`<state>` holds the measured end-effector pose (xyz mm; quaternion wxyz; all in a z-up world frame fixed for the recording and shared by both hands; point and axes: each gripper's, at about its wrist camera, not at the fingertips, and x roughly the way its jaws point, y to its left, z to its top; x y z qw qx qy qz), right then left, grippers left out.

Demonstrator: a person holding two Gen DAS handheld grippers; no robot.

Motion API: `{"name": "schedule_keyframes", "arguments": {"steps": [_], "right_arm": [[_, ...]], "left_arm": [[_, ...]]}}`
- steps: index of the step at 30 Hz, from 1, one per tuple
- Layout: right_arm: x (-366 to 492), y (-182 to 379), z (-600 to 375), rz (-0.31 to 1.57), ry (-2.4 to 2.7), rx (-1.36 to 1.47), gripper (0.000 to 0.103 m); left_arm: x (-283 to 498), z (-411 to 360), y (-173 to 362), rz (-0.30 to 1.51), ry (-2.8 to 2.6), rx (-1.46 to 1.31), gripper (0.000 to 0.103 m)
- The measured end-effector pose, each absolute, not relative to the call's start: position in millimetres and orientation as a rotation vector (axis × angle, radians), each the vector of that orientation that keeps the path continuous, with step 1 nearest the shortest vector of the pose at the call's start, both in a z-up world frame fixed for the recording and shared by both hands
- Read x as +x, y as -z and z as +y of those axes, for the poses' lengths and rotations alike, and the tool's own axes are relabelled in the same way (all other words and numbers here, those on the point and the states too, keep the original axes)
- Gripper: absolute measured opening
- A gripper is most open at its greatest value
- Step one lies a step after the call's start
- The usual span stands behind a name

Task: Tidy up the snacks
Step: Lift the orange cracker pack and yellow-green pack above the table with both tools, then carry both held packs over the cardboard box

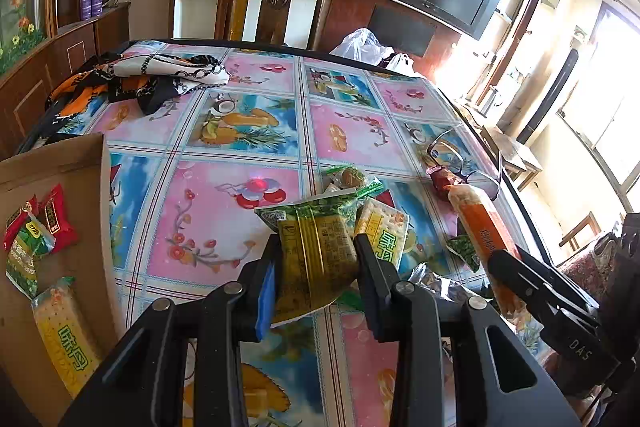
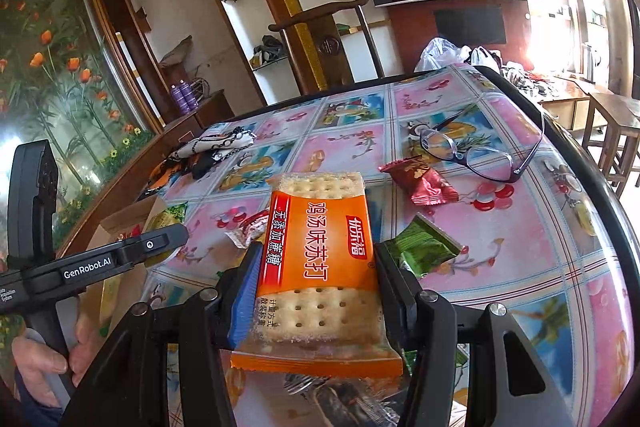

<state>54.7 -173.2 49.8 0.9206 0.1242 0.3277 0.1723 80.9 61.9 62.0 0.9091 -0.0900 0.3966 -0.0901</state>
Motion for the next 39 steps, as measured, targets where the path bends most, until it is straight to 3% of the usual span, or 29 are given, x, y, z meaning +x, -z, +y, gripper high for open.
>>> {"name": "schedule_keyframes", "arguments": {"steps": [9,19,30,39], "right_arm": [[56,-56,-155,0.669,-0.391,0.285,0.057],[61,-66,-90,0.682,-0.510,0.278,0.058],[75,-75,36,0.750,-0.728,0.223,0.058],[98,-67,120,0.802,-0.755,0.127,0.058]], "left_arm": [[71,87,-81,0.771,0.184,-0.230,0.034],[56,171,-111,0.674,0.043,-0.335,0.034],[68,297,-64,0.791,-0.271,-0.447,0.034],[69,315,-50,0.831,-0.338,-0.440,0.034]]}}
